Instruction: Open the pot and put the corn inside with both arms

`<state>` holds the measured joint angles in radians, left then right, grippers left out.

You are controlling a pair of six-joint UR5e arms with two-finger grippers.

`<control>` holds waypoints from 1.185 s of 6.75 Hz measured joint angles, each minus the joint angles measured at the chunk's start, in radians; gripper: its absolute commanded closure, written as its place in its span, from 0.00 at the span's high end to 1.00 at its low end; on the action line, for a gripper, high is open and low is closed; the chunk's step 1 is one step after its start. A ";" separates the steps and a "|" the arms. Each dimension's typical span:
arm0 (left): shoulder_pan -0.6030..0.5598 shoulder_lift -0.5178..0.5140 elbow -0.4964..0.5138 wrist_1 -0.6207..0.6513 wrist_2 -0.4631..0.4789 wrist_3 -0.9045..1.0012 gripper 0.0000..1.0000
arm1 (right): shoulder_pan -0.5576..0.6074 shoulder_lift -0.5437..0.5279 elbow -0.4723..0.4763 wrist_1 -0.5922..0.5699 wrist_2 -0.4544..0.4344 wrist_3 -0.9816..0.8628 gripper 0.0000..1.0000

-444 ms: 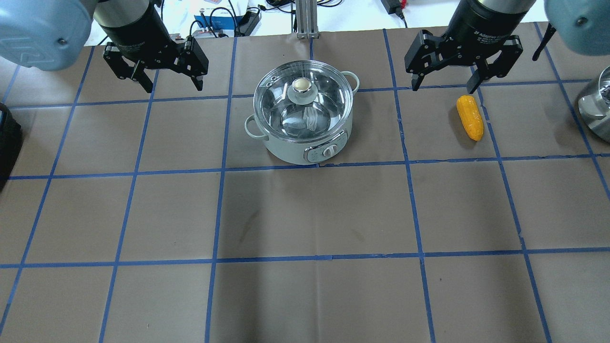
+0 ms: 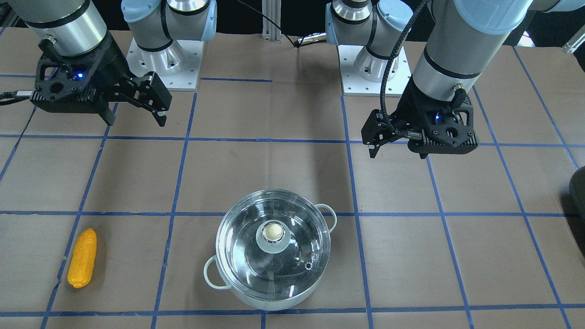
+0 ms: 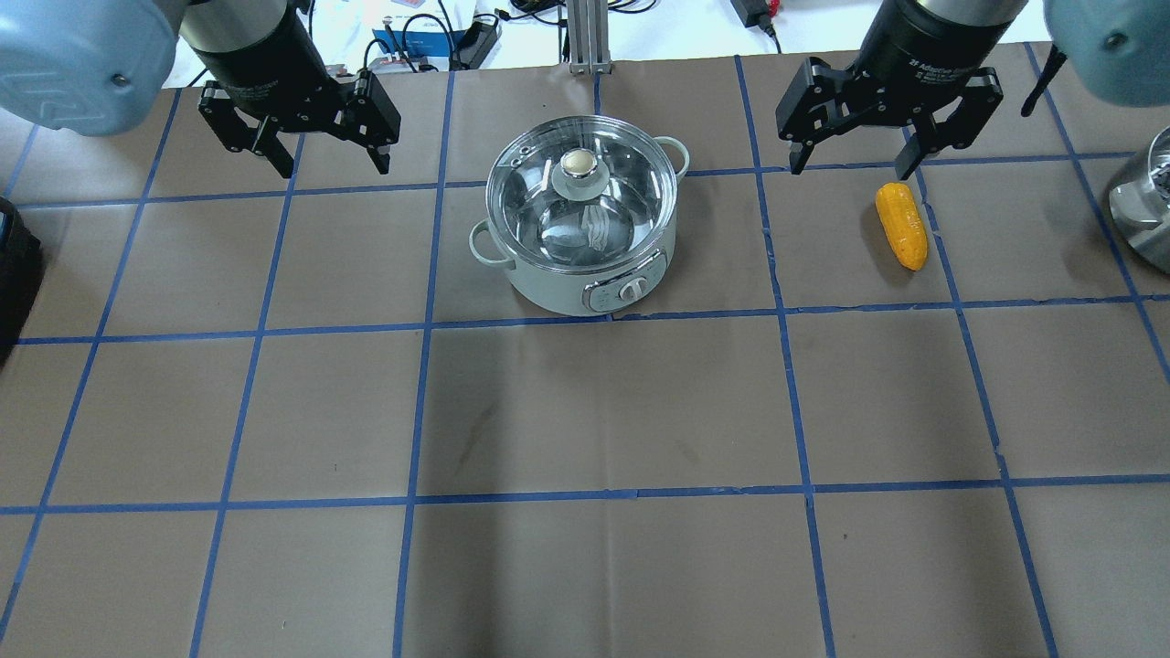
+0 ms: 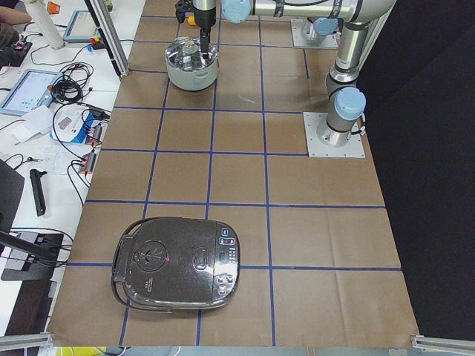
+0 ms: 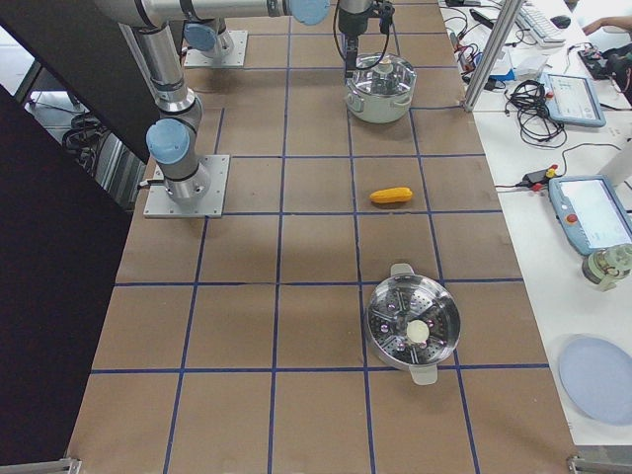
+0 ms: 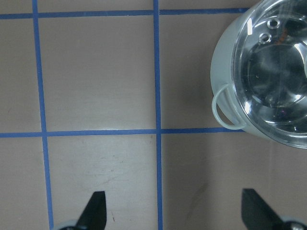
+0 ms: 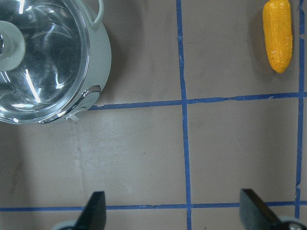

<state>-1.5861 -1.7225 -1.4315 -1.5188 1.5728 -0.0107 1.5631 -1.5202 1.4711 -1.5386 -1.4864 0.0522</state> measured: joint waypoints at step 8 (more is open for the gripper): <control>-0.271 -0.297 0.203 0.168 -0.022 -0.323 1.00 | -0.235 0.395 0.039 -0.425 -0.041 -0.417 0.94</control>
<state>-1.8568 -2.0199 -1.2281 -1.3510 1.5505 -0.3336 1.3282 -1.1253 1.5103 -1.9640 -1.5278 -0.3645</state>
